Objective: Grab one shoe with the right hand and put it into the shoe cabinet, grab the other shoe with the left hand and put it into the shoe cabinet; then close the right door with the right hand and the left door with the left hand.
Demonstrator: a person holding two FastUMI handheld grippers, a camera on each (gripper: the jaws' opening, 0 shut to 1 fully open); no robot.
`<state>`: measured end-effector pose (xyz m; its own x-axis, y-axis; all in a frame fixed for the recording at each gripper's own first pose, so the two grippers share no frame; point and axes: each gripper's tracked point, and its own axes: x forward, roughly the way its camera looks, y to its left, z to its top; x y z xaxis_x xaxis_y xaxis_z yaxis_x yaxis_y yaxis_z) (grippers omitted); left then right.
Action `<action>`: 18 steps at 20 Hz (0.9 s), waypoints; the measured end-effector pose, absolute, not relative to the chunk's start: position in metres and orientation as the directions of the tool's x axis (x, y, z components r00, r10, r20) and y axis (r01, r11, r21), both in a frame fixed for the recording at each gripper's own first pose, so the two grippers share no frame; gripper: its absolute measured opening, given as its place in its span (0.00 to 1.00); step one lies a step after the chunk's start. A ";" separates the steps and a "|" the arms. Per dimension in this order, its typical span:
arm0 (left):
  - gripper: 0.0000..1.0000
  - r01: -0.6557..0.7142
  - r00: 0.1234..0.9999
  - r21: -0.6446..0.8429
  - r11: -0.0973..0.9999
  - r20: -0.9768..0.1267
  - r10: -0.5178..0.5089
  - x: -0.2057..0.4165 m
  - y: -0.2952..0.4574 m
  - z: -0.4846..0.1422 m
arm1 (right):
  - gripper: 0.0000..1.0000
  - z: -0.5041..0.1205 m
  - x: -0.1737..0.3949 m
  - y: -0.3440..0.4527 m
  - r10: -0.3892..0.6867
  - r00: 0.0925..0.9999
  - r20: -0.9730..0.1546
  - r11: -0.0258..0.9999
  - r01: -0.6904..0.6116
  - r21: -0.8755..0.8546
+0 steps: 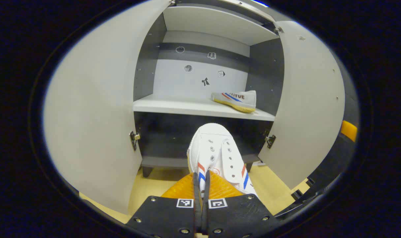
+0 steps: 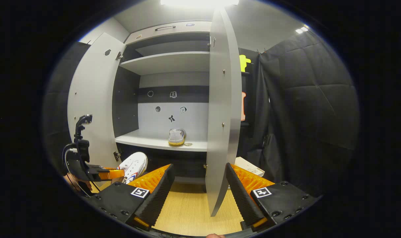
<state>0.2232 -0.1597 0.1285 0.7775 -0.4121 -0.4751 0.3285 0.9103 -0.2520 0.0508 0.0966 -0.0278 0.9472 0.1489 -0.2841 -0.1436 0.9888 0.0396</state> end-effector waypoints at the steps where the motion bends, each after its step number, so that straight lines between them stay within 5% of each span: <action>1: 0.01 0.330 0.789 -0.245 0.912 -0.459 -0.409 0.232 -0.159 0.139 | 0.98 -0.028 0.051 0.096 0.148 0.948 -0.282 0.989 -0.142 0.041; 18: 0.02 0.309 0.879 -0.214 0.927 -0.308 -0.364 0.391 -0.165 0.236 | 0.98 -0.028 0.045 0.070 0.078 0.961 -0.267 0.997 -0.067 0.049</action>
<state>0.3908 -0.1647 0.2360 0.8786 -0.3644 -0.3085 0.3092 0.9266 -0.2140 0.0453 0.0701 -0.0281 0.9607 0.0776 -0.2666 -0.0670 0.9966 0.0489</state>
